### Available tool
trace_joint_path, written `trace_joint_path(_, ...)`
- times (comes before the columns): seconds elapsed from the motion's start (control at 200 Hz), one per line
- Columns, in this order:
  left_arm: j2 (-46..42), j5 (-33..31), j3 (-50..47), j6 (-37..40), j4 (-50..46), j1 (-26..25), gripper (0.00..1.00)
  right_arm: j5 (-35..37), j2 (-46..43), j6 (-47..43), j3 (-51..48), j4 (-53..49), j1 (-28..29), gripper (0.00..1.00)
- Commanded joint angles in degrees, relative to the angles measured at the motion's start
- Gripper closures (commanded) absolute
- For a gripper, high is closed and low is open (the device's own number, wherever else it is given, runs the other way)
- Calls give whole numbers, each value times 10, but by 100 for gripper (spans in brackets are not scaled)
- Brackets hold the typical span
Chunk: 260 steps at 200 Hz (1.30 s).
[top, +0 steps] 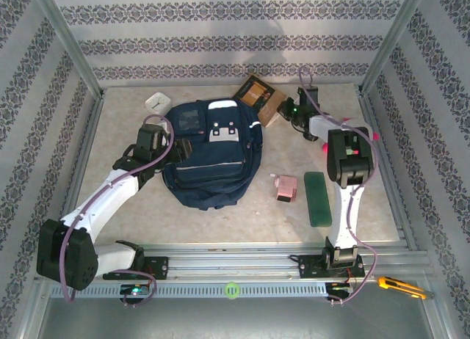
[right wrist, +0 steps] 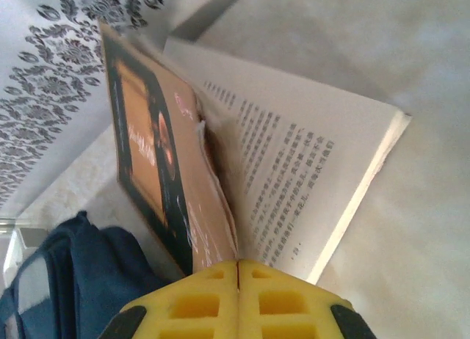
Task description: Pack the student bag
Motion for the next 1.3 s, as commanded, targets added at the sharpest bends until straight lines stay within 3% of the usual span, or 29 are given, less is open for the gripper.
trace_joint_path(0.0, -16, 7, 5, -5, -7, 4, 39, 49, -69, 20, -85, 30, 5, 100)
trace_joint_path(0.34, 14, 15, 19, -24, 33, -65, 41, 65, -246, 47, -320, 50, 25, 100)
trace_joint_path(0.675, 119, 13, 77, -31, 94, -149, 41, 41, -411, 29, -477, -19, 40, 98)
trace_joint_path(0.779, 172, 11, 116, -33, 119, -173, 41, 37, -439, -22, -445, -105, 35, 69)
trace_joint_path(0.844, 214, 12, 153, -25, 126, -187, 41, 35, -441, -60, -409, -151, 23, 61)
trace_joint_path(1.019, 347, 25, 295, 10, 111, -217, 42, 15, -364, -140, -289, -233, -20, 52)
trace_joint_path(1.294, 533, 21, 507, 45, 68, -237, 42, 30, -174, -209, -88, -310, -50, 51)
